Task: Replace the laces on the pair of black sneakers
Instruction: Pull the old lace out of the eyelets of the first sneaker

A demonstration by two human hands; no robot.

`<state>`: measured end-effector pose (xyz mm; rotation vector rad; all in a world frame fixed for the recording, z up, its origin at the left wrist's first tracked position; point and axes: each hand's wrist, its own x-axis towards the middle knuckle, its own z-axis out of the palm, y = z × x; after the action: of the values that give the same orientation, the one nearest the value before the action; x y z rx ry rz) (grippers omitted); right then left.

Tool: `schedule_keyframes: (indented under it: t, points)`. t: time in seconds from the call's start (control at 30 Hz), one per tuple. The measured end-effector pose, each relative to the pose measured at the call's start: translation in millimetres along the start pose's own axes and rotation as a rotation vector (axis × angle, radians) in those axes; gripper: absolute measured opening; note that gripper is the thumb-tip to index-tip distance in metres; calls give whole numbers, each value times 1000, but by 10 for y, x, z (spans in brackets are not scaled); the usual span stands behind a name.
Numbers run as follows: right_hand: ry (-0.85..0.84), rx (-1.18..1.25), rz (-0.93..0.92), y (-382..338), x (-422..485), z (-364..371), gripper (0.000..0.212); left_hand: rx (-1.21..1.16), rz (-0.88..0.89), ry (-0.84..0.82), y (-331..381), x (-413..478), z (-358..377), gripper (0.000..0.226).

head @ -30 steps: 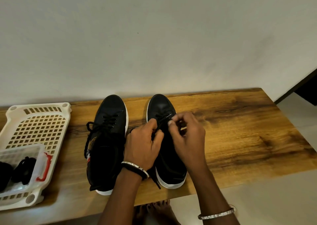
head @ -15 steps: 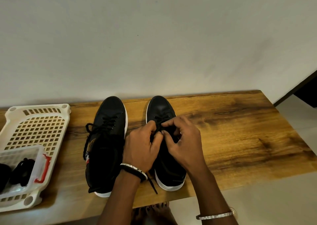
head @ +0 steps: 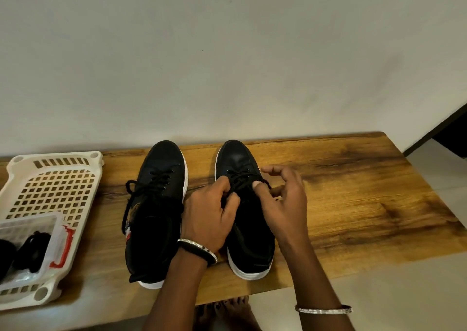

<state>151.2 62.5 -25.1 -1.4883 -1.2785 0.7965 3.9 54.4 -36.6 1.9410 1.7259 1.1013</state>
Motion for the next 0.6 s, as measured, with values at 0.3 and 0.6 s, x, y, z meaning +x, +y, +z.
schedule_keyframes:
  t: [0.3, 0.6]
  points:
    - [-118, -332, -378, 52, 1, 54, 8, 17, 2, -7, -7, -5, 2, 17]
    - [118, 498, 482, -47, 28, 8, 10, -20, -10, -4, 0, -10, 2, 20]
